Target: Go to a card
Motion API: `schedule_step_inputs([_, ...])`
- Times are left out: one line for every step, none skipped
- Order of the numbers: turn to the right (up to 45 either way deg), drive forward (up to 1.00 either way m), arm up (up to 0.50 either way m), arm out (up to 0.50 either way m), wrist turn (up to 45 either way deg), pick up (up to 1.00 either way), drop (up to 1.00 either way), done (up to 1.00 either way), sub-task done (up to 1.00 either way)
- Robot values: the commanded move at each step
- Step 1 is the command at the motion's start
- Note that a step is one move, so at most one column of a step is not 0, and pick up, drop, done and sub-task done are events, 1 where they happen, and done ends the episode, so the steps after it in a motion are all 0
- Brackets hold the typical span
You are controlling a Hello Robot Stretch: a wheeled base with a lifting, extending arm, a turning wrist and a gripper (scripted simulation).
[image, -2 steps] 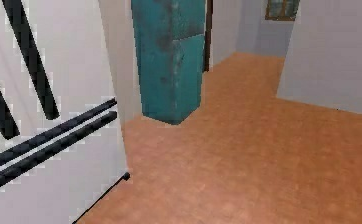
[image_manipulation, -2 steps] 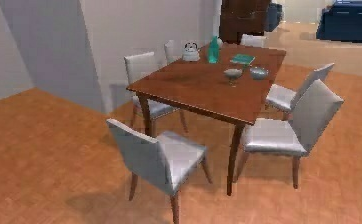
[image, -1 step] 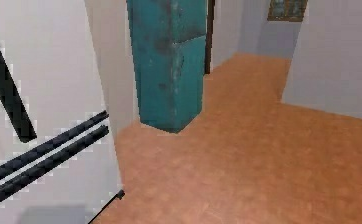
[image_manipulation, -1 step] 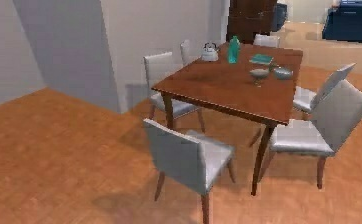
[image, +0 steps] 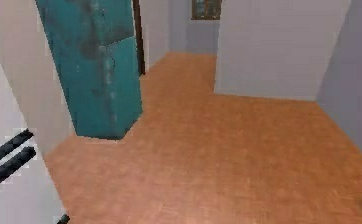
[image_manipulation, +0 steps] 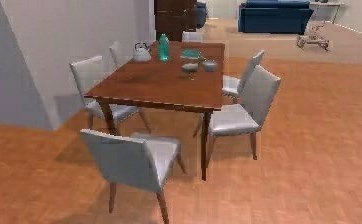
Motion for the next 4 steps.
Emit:
schedule_step_inputs([0.0, 1.0, 0.0, 0.0, 0.0, 0.0, 0.0, 0.0, 0.0])
schedule_step_inputs([0.0, 1.0, 0.0, 0.0, 0.0, 0.0, 0.0, 0.0, 0.0])
schedule_step_inputs([6.0, 0.0, 0.0, 0.0, 0.0, 0.0, 0.0, 0.0, 0.0])
schedule_step_inputs([0.0, 0.7, 0.0, 0.0, 0.0, 0.0, 0.0, 0.0, 0.0])
